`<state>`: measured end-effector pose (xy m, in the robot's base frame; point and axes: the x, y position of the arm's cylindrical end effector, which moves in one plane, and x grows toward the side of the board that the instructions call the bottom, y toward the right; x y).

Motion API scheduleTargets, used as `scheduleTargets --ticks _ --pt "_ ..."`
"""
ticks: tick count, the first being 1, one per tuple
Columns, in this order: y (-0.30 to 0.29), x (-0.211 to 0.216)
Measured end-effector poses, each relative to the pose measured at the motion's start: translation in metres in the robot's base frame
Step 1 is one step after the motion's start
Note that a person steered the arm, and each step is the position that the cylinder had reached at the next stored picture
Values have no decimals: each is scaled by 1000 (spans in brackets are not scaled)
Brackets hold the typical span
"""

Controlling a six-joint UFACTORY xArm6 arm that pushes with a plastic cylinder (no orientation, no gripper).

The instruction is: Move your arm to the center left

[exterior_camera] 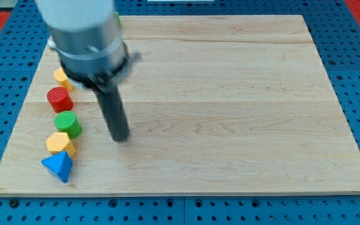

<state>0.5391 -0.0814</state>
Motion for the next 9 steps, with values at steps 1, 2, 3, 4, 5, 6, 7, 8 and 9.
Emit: scheduleTargets --ticks 1,2,3,4,5,6,7,8,9 --pt "17 37" --pt "-13 79" --pt "-26 79" --pt "-82 79" --pt "-159 79" --pt "-222 57" --pt "-222 -2" --pt "-221 -70" --pt "-207 -92"
